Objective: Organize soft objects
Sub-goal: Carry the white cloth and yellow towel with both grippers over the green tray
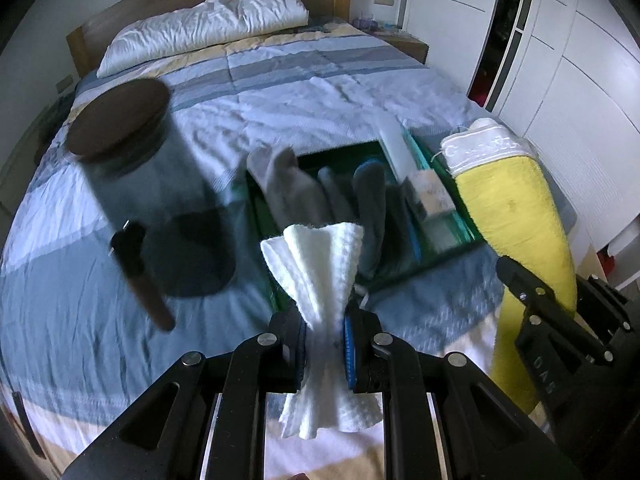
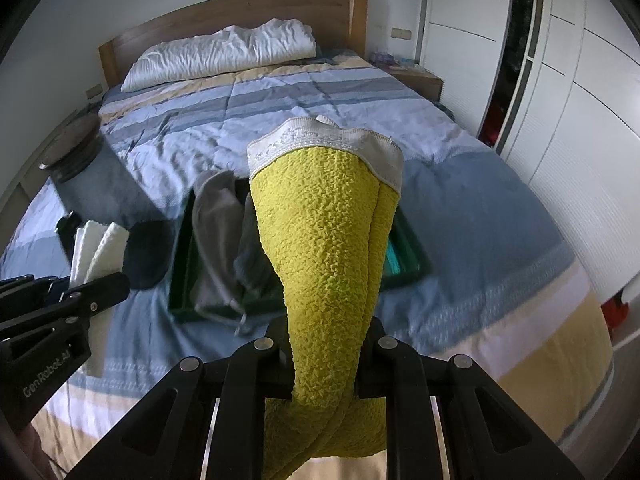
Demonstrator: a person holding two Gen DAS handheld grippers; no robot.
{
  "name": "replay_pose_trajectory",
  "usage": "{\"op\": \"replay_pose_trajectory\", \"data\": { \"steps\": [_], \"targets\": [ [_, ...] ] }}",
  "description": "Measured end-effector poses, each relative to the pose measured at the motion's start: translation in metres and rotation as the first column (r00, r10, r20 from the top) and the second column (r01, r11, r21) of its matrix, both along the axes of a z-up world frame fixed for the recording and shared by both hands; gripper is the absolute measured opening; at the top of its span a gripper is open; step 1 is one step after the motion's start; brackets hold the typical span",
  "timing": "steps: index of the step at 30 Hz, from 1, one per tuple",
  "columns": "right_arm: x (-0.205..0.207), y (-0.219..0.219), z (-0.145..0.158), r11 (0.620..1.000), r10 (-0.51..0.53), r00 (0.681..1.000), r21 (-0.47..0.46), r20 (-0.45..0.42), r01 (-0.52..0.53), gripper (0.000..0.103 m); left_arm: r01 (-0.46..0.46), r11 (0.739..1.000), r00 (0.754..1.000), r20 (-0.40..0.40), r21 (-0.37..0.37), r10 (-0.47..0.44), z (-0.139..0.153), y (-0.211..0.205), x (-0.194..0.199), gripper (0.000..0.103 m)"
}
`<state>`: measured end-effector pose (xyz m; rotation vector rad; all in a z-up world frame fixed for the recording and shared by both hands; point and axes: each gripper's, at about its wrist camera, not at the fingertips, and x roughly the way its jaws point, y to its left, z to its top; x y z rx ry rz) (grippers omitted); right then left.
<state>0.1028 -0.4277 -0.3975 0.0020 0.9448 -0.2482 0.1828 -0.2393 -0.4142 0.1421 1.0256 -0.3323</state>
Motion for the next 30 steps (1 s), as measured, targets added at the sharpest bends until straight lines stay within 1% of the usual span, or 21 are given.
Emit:
{"op": "replay_pose_trajectory", "data": {
  "steps": [6,8,13,16,20,23,30],
  "targets": [
    [0.038,-0.014,-0.014,0.999,0.039,0.999,0.001,0.023,-0.039,0.017,-0.028,1.000,0.999,0.022,0.009,0.028,-0.006,-0.021,0.032,0.013],
    [0.049,-0.018,-0.019,0.999,0.047,0.998,0.006,0.030,-0.047,0.017,-0.041,0.999,0.999,0.018,0.004,0.041,-0.009,-0.023,0.040,0.013],
    [0.074,-0.029,-0.030,0.997,0.065,0.997,0.027,0.044,-0.066,0.017,-0.064,0.998,0.997,0.040,0.024,0.063,-0.014,-0.028,0.063,0.013],
    [0.089,-0.034,-0.036,0.996,0.088,0.995,0.019,0.049,-0.089,0.017,-0.072,0.997,0.996,0.048,0.032,0.070,-0.017,-0.030,0.072,0.013],
    [0.105,-0.036,-0.042,0.993,0.118,0.992,0.005,0.037,-0.118,0.017,-0.086,0.996,0.995,0.052,0.038,0.084,-0.022,-0.032,0.087,0.013],
    [0.117,-0.036,-0.047,0.991,0.131,0.991,-0.003,0.030,-0.131,0.017,-0.099,0.995,0.994,0.041,0.032,0.098,-0.026,-0.032,0.097,0.013],
    [0.145,-0.041,-0.060,0.988,0.151,0.989,-0.020,0.009,-0.150,0.017,-0.108,0.993,0.994,0.031,0.045,0.107,-0.037,-0.036,0.111,0.013]
  ]
}}
